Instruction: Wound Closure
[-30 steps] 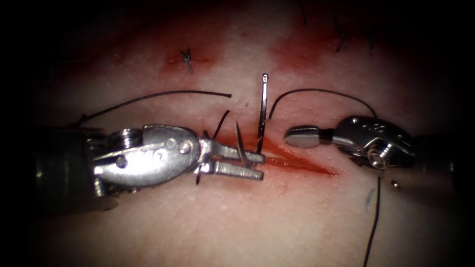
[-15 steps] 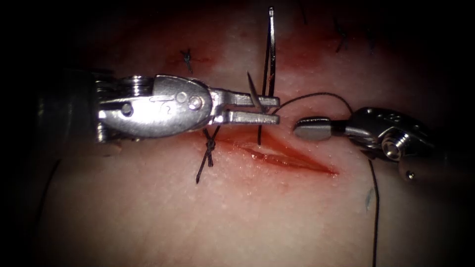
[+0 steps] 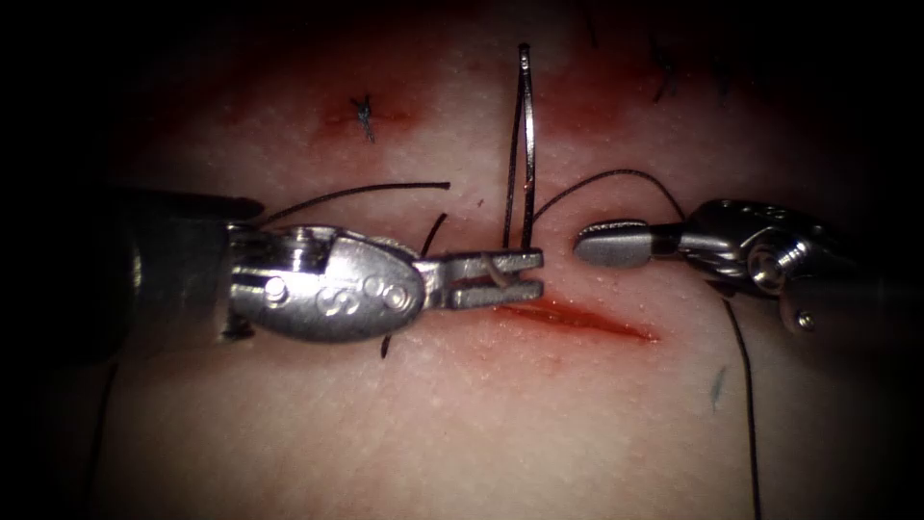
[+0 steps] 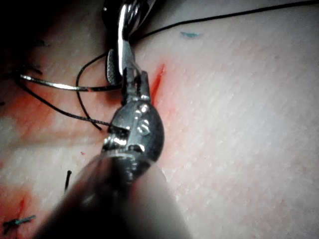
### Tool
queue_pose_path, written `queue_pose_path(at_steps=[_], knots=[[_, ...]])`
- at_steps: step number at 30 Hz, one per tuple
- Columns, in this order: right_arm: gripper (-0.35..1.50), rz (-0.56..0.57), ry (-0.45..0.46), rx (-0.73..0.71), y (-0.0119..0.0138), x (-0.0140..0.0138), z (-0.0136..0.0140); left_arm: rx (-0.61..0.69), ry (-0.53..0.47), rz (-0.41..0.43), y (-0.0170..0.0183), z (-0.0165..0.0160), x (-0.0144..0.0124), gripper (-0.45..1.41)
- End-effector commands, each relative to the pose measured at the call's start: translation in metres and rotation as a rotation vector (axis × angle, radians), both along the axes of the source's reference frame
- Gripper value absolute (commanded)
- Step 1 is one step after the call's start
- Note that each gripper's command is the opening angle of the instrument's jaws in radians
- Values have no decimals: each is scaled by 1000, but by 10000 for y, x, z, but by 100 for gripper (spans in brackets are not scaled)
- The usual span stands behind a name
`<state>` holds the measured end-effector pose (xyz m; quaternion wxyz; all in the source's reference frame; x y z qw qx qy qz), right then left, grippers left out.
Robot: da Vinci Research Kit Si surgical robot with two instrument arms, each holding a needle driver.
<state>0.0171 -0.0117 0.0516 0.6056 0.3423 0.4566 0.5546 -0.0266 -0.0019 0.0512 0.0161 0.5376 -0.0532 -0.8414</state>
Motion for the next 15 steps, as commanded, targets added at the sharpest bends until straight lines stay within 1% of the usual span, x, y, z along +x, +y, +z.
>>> queue_pose_path(at_steps=[1,2,3,5,15], knots=[[119,19,10,34,-1,11,6,-16,10,-3,-9,12,-7,-45],[131,28,12,57,-1,12,6,-22,17,-7,-13,15,-8,-45],[136,38,25,90,0,15,7,-35,22,-6,-21,22,-11,-45],[140,45,40,111,0,17,7,-50,27,-4,-26,25,-14,-45],[141,68,77,181,-3,27,10,-71,20,9,-34,23,-23,-45]])
